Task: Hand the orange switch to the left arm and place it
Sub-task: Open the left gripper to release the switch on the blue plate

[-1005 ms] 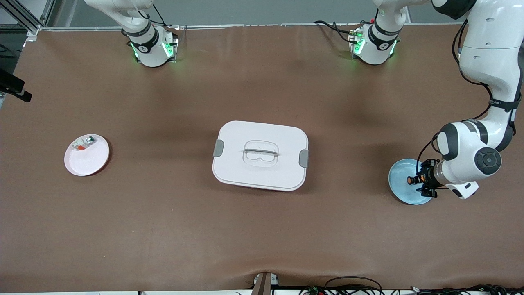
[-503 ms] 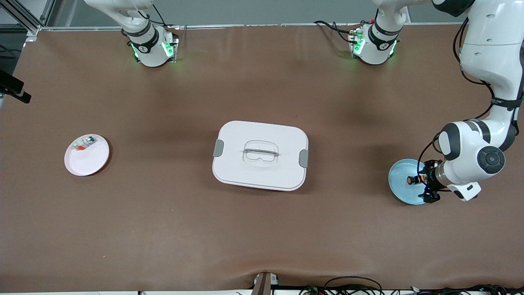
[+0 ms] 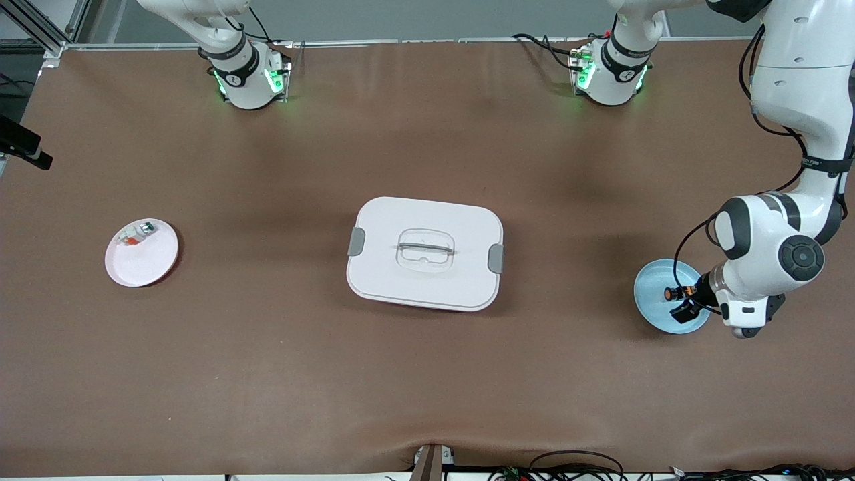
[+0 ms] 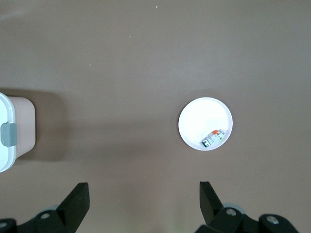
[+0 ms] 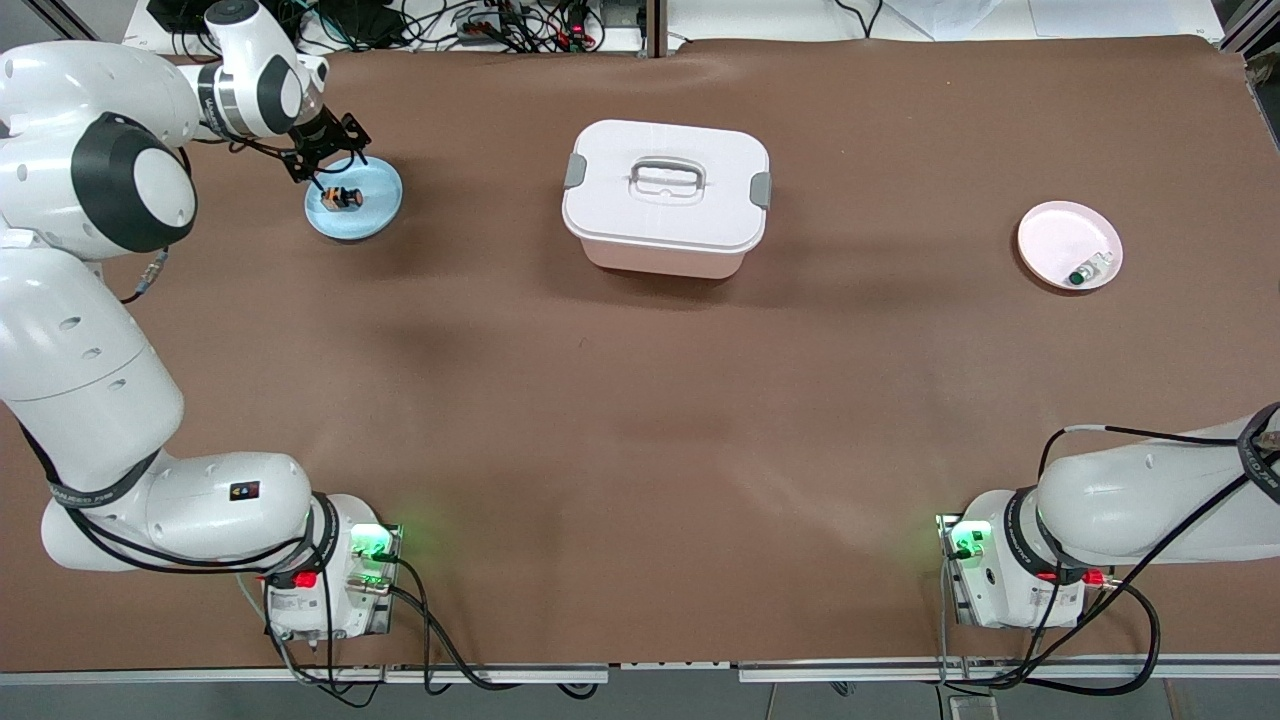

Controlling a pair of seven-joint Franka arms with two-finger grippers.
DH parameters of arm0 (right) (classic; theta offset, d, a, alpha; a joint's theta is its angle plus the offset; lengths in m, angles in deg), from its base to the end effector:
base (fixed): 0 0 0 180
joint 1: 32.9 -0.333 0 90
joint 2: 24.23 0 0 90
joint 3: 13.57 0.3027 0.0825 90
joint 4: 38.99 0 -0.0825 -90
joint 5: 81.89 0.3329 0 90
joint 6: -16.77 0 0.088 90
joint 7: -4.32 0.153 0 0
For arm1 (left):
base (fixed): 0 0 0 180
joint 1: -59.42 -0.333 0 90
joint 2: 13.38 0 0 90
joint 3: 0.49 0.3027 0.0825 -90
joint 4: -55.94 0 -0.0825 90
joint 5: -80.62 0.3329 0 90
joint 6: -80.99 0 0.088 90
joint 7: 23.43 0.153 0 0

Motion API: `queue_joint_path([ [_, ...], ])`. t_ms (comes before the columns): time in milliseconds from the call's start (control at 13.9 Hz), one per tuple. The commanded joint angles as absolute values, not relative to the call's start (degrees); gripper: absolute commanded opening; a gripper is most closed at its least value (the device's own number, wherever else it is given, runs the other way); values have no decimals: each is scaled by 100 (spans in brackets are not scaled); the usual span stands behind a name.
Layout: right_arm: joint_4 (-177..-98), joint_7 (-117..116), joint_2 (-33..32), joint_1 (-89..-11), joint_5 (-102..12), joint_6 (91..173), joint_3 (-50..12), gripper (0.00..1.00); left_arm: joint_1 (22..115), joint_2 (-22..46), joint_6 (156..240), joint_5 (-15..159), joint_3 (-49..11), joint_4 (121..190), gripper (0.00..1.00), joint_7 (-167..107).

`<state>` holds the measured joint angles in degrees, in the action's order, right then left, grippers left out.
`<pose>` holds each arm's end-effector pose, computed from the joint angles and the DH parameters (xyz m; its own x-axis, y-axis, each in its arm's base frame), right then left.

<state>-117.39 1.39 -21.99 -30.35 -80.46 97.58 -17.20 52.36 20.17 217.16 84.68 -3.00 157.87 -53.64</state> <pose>0.4954 -0.0488 0.6151 0.9986 -0.0527 0.0042 -0.0526 -0.9984 -0.0220 0.6159 0.0535 0.2085 0.8454 0.5337 0.0236 0.5341 -0.8453 -0.0158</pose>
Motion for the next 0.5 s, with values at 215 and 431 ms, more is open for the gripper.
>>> queue_joint_path([
  [215, -11853, 221, -2308, -3009, -7987, 9895, -1691, 100, 5213, 1405, 21696, 8545, -435, 15983, 100, -3233],
  [431, -11853, 230, -2308, -3009, -8004, 9895, -1691, 100, 5186, 1194, 21687, 8537, -444, 15922, 100, -2740],
])
